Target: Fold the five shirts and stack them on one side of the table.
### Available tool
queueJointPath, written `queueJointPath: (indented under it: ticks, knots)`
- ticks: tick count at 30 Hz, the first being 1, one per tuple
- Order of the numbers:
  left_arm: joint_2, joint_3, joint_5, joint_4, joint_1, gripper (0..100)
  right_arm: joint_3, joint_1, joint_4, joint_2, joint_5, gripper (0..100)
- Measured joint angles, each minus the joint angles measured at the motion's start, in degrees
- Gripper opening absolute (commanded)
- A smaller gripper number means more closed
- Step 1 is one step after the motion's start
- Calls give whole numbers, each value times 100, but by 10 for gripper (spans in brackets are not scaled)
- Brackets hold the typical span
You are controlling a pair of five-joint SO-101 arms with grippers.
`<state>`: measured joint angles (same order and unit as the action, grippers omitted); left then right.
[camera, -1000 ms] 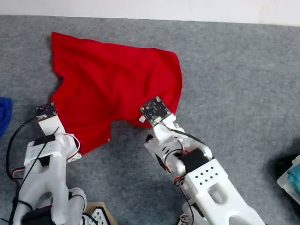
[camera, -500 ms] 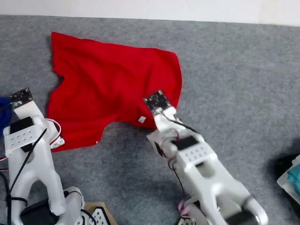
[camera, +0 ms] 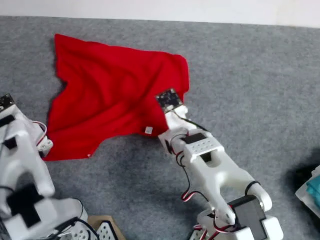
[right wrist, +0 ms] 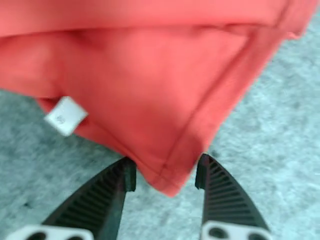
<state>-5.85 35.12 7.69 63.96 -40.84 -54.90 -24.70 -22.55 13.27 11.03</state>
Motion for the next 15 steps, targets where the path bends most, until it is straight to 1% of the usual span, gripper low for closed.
queueJointPath:
  ticks: [3,6,10,13,15]
  knots:
    - [624,-457,9,0,-132,6,35,211,0,0,-105,196]
    - [765,-756,9,0,-246,6,176,316,0,0,-484,196]
    - [765,-862,9,18,-281,6,211,281,-53,-18,-624,196]
    - [756,-862,9,35,-281,6,211,97,-53,-26,-651,198]
    - [756,-862,9,35,-281,6,211,18,-53,-26,-853,198]
